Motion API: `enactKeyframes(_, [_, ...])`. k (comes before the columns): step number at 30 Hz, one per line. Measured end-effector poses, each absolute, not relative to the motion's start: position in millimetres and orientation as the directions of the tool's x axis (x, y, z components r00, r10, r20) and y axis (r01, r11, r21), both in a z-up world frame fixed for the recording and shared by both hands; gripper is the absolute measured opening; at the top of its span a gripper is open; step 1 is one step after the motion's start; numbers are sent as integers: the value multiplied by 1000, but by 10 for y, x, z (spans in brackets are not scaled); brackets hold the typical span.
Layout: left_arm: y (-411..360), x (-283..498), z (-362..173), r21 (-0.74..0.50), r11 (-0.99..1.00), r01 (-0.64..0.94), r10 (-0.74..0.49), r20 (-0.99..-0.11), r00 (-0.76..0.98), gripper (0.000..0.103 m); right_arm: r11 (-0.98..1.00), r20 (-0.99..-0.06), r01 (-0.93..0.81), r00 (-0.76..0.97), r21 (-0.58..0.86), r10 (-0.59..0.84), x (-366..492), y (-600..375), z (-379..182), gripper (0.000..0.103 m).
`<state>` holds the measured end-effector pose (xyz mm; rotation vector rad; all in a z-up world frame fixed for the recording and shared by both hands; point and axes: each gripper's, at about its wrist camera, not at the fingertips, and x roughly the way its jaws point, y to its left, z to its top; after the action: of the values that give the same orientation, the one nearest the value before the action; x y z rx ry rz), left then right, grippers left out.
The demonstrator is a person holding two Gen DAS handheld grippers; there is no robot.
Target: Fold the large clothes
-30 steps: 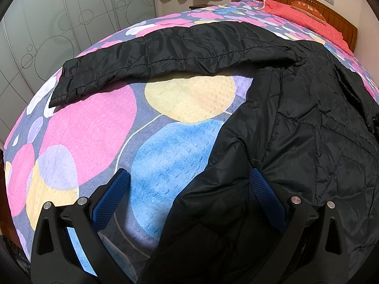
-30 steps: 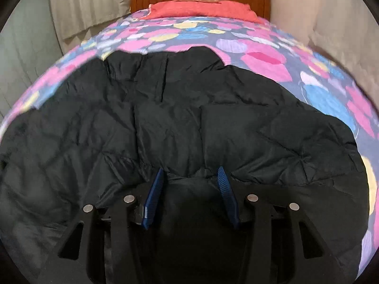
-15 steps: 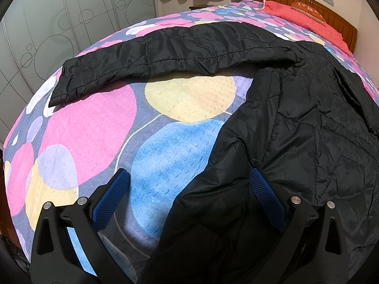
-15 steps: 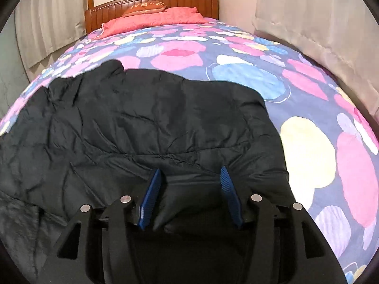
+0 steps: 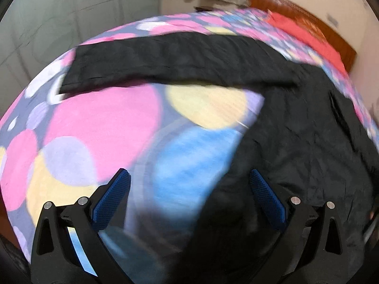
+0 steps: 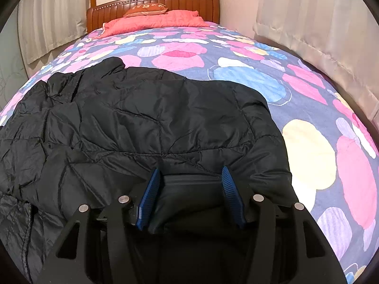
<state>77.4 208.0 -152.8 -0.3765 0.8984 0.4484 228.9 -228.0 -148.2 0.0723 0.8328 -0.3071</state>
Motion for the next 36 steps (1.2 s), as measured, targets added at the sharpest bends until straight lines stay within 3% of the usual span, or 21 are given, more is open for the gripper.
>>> enactKeyframes(9, [3189, 811, -1590, -175, 685, -708, 338, -784, 520, 101, 955, -732, 291, 637, -59, -240, 2273, -2262, -1481, 58])
enactKeyframes(18, [3834, 1018, -1630, -343, 566, -750, 333, -737, 588, 101, 955, -731, 289, 638, -64, -242, 2277, -2267, -1477, 58])
enactKeyframes(27, [3891, 798, -1578, -373, 491, -787, 404, -703, 585, 45, 955, -730, 289, 638, -67, -244, 2278, -2275, -1475, 58])
enactKeyframes(29, [3922, 777, -1591, -396, 495, -773, 382, -700, 603, 23, 955, -730, 289, 638, -67, -244, 2276, -2273, -1476, 58])
enactKeyframes(34, [3909, 734, -1602, -413, 498, -763, 357, -704, 614, 24, 955, -730, 289, 638, -68, -245, 2278, -2269, -1480, 58])
enactKeyframes(36, [3883, 709, -1614, -432, 496, -754, 348, -696, 628, 36, 955, -729, 289, 639, -68, -245, 2277, -2267, -1482, 58])
